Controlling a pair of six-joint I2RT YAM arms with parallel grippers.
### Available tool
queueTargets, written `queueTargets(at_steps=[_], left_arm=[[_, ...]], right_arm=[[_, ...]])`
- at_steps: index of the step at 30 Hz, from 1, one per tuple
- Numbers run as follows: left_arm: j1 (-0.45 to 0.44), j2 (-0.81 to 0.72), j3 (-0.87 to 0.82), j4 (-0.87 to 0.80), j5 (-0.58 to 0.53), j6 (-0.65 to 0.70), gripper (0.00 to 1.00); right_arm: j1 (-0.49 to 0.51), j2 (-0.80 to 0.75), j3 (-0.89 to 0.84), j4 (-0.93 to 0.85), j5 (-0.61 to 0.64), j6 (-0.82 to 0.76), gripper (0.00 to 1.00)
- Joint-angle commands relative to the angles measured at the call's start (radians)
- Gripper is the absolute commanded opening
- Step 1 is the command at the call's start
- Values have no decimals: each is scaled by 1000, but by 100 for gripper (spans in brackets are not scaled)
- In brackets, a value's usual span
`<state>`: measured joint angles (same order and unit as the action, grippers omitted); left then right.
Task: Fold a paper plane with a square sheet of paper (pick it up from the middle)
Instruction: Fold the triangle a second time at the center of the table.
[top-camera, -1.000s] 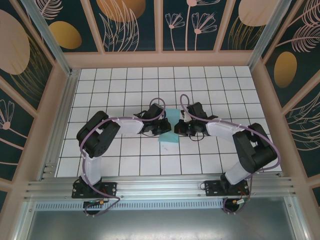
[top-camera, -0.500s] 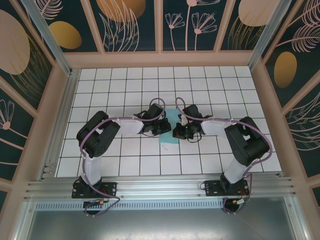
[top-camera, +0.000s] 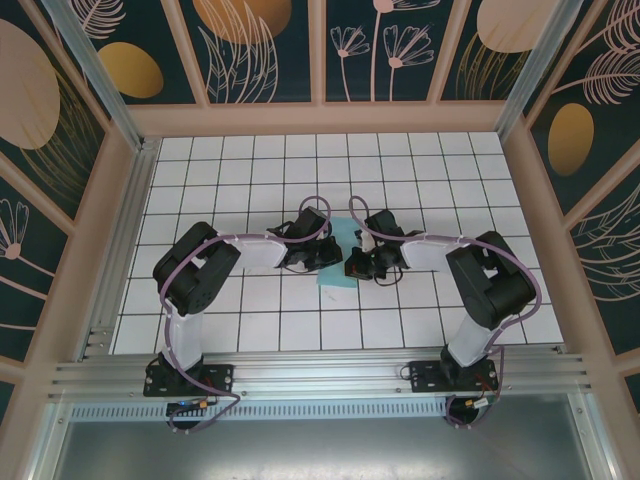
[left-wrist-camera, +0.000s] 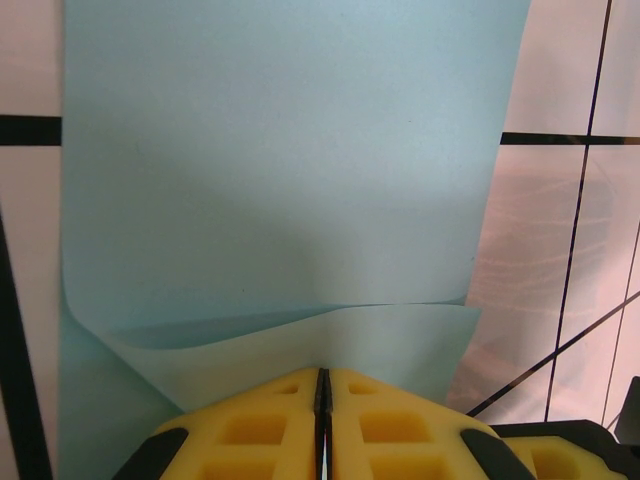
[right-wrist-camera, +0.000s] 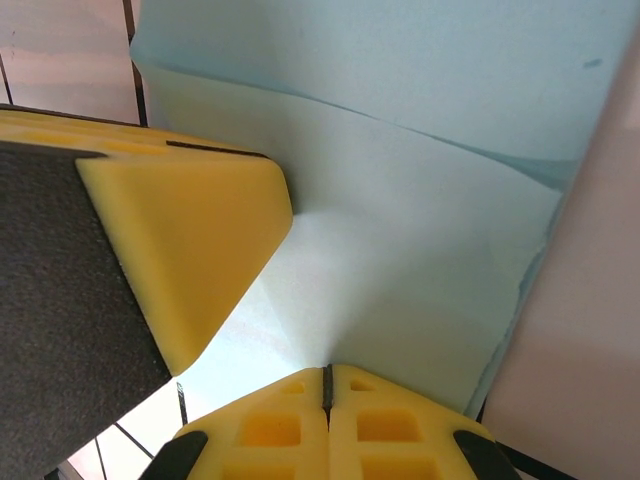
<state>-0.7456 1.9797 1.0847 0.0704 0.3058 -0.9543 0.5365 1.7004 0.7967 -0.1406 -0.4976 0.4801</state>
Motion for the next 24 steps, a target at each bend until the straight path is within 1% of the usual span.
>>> queueTargets(at_steps=[1, 5, 9, 11, 21, 24], left_arm=[[-1, 28, -28, -46, -31, 12, 12], [-1, 27, -26, -50, -33, 15, 12], [0, 25, -28, -52, -33, 15, 12], [-1, 27, -26, -50, -31, 15, 12], [-1, 30, -25, -52, -33, 14, 12], [0, 33, -22, -56, -34, 12, 12]], right_arm=[[5, 19, 13, -73, 4, -37, 7], [5, -2, 10, -111, 9, -65, 8], [-3, -84, 29, -87, -24, -63, 9], [0, -93, 48, -90, -39, -64, 10], [5, -27, 51, -121, -44, -92, 10], [25, 2, 64, -152, -39, -111, 10]])
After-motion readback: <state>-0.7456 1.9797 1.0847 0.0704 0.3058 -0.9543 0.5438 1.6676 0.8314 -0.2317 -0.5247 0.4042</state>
